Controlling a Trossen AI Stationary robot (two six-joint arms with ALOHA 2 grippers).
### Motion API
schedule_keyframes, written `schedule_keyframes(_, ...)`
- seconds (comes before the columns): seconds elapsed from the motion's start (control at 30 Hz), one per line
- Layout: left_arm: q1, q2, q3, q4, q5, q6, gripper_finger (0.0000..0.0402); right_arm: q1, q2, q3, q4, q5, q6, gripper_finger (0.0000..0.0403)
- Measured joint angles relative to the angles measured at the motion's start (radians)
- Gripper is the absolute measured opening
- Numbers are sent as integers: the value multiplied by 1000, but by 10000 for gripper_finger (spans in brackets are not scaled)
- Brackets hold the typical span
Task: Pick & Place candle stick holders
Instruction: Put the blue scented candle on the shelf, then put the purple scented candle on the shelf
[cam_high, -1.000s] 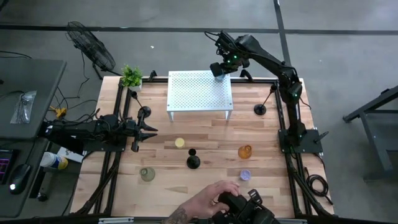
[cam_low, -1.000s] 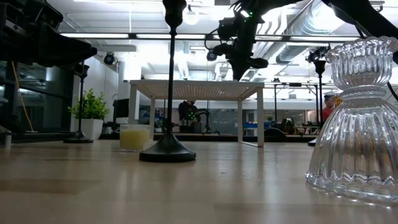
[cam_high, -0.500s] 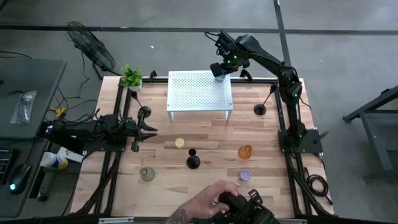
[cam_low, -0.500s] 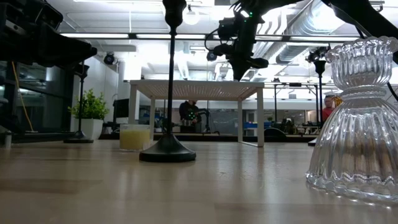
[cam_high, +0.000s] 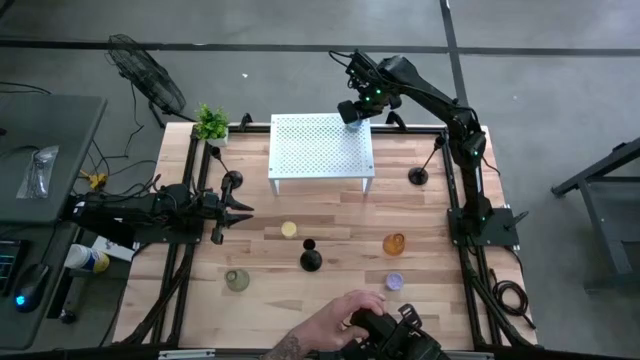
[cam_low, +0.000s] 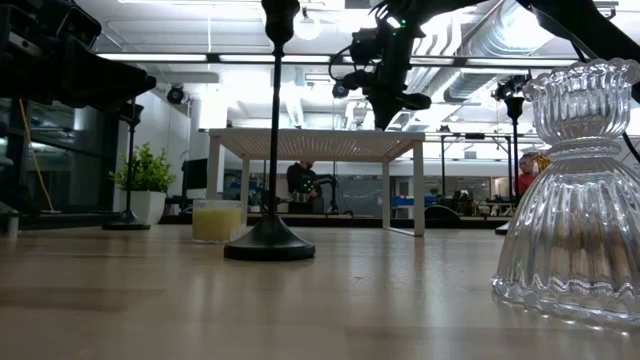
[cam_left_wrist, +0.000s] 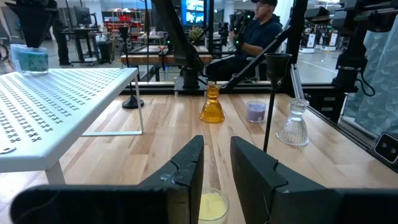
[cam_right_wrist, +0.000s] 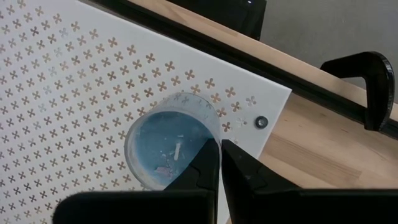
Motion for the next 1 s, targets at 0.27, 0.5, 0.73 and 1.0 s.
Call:
schedule_keyframes(0.27, 0, 0, 0, 0, 0, 0, 77, 0, 0, 0, 1, 0, -1, 4)
schedule_keyframes(0.5, 0, 0, 0, 0, 0, 0, 77, 0, 0, 0, 1, -3, -2, 30)
schedule_keyframes(0.73, 0, 0, 0, 0, 0, 0, 77, 0, 0, 0, 8, 5, 0, 90)
schedule_keyframes(1.0, 0, 0, 0, 0, 0, 0, 77, 0, -6, 0, 21, -6, 6, 101)
